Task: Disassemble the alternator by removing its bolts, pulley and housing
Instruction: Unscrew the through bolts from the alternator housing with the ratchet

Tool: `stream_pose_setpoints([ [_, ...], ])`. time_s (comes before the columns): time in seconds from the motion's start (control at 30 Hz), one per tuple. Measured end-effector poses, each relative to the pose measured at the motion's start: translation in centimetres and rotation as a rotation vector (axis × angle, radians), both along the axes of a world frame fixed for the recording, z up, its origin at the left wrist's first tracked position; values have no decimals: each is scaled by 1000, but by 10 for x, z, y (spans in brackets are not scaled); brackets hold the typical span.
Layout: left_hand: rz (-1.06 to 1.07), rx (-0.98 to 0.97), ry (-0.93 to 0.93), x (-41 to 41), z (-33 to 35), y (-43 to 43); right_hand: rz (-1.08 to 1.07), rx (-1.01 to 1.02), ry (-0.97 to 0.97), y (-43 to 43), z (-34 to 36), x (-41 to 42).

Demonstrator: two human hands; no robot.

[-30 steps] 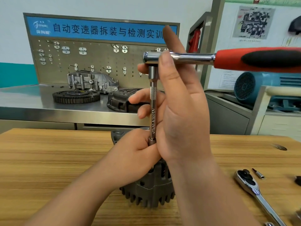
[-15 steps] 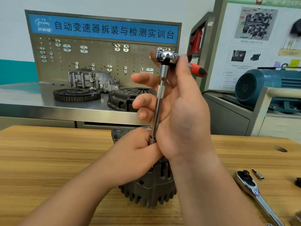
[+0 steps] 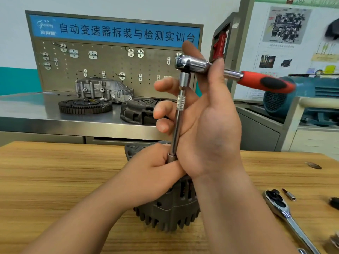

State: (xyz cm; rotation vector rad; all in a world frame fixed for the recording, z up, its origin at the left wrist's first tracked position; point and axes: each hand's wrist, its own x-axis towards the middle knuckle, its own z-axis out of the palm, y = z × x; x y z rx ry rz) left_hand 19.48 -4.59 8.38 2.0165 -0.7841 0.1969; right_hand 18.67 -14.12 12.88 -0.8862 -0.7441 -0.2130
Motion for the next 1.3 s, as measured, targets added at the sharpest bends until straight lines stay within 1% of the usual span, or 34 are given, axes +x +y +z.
stream_pose_setpoints([
  [0.1,-32,-26,15,-2,3,1,68,-22,12,1,-1,1],
  [0.17,-16,-46,11,-2,3,0,44,-28,-16,2,-1,0],
  [0.37,29,-43,-36,-1,1,-1,-202,-23,-107,6,0,-5],
  [0.5,76,-30,-31,0,0,-3,-345,-18,-153,10,0,-7],
  [0.6,106,-28,-35,-1,-1,-3,-413,-26,-191,12,0,-9],
  [0.7,116,-14,-24,1,-1,-2,-357,-18,-159,11,-1,-9],
  [0.87,-14,-42,46,-1,3,0,-99,3,-44,3,1,-5],
  [0.93,-19,-70,66,-3,4,-1,-62,8,-16,1,2,-4],
  [1.0,-6,-89,74,-4,3,-1,-92,11,-25,3,0,-4],
  [1.2,65,-82,14,-1,1,-1,-326,-33,-154,10,1,-9],
  [1.3,91,-53,-3,1,0,0,-354,-43,-177,12,1,-9],
])
